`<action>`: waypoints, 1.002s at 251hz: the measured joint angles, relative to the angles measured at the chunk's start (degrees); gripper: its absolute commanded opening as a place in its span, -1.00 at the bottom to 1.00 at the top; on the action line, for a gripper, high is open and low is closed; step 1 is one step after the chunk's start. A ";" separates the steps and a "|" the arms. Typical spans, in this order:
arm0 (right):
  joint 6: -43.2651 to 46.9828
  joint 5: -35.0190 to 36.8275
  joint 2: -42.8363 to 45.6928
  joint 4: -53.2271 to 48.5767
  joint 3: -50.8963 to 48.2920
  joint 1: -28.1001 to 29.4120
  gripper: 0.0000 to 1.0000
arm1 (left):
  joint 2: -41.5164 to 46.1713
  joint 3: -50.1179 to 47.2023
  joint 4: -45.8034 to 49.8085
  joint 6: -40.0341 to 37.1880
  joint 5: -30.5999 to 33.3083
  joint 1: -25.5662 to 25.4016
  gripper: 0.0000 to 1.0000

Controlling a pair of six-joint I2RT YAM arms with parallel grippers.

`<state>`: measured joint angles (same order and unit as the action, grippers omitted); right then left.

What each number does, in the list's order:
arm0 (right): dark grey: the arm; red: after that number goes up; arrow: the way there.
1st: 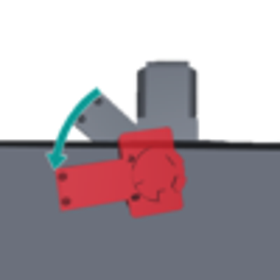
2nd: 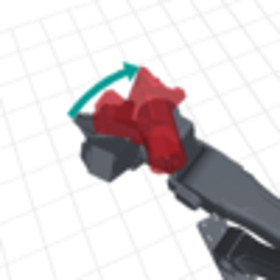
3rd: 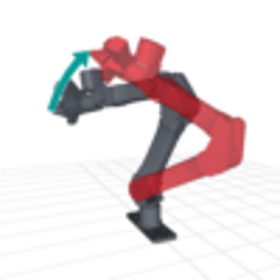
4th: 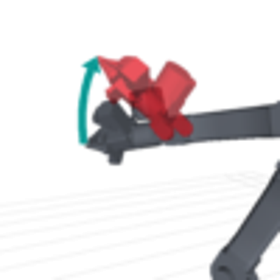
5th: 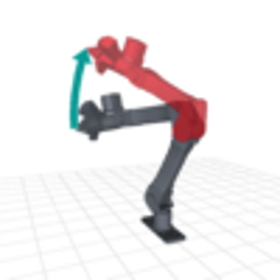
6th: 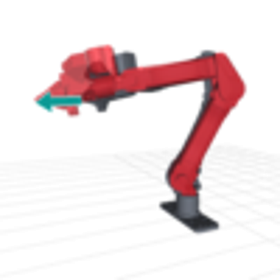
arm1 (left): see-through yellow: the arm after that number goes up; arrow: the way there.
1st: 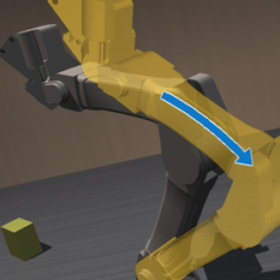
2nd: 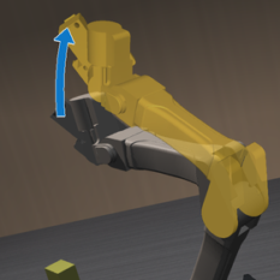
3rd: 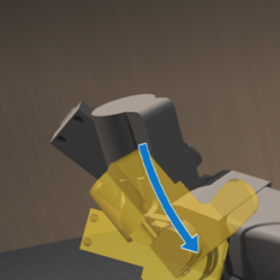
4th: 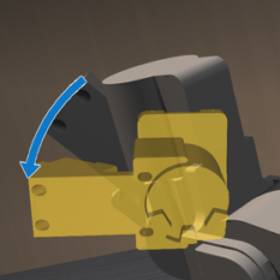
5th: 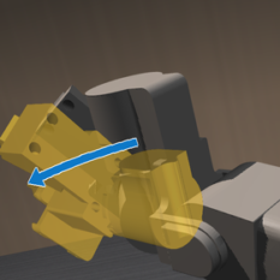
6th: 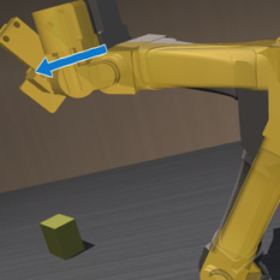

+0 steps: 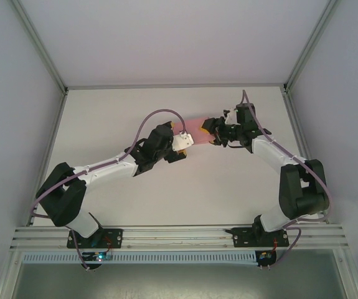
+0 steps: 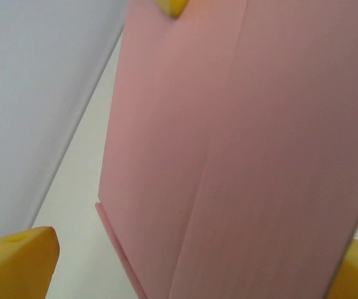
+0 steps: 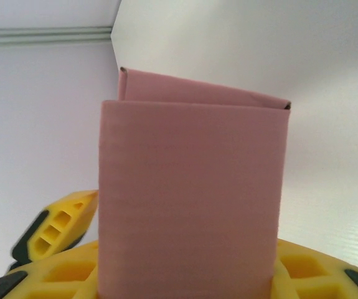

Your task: Assemble paper box

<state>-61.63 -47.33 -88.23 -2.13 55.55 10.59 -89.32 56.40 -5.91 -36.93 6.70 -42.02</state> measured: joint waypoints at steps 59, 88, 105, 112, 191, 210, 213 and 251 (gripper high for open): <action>-7.76 -3.65 0.02 0.74 0.00 -0.35 -0.28 | 0.00 -0.57 -0.61 -0.52 0.13 -0.04 0.55; -12.74 -5.46 -0.24 4.37 -0.85 -0.35 -0.27 | -0.02 -0.52 -1.57 -0.57 1.22 -0.02 0.33; -14.36 -6.21 -0.57 5.22 -1.46 -0.37 -0.23 | -0.02 -0.52 -1.88 -0.59 1.66 -0.02 0.20; -14.75 -6.32 -0.63 5.35 -1.60 -0.37 -0.22 | -0.02 -0.52 -1.84 -0.61 1.73 -0.02 0.13; -15.45 -6.71 -0.76 4.33 -1.55 -0.52 0.09 | 0.00 -0.55 -1.14 -2.45 0.98 -0.31 -0.24; -14.43 -7.26 -0.76 3.80 -1.27 -0.33 0.18 | -0.02 -0.55 -0.72 -2.12 0.68 -0.39 -0.27; -14.27 -7.28 -0.76 3.76 -1.22 -0.31 0.23 | -0.02 -0.55 -0.70 -2.10 0.66 -0.39 -0.27; -10.97 -7.19 -0.76 2.36 -0.68 -0.33 0.46 | -0.02 -0.44 0.26 -1.60 -0.66 -0.42 -0.31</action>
<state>-72.60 -54.52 -88.99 0.23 54.87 10.26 -89.34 55.96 -5.65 -38.52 6.04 -42.44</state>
